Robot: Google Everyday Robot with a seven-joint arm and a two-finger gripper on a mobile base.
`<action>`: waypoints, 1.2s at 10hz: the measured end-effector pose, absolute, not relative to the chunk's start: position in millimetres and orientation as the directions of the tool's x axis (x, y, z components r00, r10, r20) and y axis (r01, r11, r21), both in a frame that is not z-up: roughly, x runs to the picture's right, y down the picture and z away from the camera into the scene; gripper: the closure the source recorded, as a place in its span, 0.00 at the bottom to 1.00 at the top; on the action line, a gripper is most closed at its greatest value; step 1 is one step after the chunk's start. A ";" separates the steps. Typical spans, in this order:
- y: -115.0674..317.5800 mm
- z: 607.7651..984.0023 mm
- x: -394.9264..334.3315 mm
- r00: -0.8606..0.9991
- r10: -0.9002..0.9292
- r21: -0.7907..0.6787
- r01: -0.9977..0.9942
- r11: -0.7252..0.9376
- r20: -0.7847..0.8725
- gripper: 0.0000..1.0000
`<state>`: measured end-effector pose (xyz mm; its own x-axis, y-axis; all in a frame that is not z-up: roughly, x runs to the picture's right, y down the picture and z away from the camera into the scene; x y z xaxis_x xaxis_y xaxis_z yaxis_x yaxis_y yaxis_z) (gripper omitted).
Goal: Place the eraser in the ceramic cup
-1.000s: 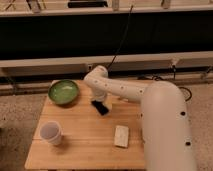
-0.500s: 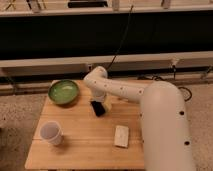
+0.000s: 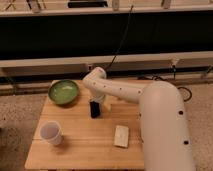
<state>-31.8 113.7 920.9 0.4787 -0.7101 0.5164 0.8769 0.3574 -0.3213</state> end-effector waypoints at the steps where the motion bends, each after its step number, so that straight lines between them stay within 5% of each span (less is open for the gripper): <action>1: 114.6 920.7 -33.8 0.474 -0.712 -0.319 0.879 0.354 0.517 0.20; 12: 113.4 919.2 -51.3 0.451 -0.738 -0.302 0.891 0.339 0.503 0.20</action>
